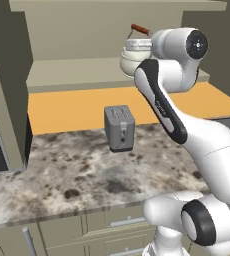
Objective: Open the cabinet, pick the kettle from the cabinet, and place it in the sink.
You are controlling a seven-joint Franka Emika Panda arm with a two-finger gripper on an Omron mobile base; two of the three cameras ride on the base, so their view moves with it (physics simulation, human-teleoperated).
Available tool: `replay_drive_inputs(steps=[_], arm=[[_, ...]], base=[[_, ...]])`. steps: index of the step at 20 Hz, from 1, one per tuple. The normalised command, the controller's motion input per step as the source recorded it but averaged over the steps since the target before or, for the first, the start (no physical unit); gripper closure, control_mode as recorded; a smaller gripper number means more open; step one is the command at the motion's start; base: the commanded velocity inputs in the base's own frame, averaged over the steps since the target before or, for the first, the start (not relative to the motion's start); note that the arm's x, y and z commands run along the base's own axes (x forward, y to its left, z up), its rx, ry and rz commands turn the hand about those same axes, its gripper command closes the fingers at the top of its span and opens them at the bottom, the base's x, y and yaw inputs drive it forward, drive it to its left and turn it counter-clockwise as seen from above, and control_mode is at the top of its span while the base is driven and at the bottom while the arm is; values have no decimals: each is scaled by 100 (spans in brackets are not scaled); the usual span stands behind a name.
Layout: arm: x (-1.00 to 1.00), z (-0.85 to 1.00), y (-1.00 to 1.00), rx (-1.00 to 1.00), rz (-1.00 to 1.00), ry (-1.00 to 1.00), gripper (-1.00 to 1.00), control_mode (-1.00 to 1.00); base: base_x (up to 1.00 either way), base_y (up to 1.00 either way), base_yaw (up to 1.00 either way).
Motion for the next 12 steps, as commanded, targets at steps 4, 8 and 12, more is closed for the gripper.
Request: replay_drive_inputs(steps=[4, 8, 12], arm=[[-56, 0, -7, 0, 0, 0, 100, -100], [-56, -2, -12, 0, 3, 2, 100, -100], [-57, -4, -14, 0, 4, 1, 100, -100]], base=[[0, 0, 0], [0, 0, 0], [0, 0, 0]])
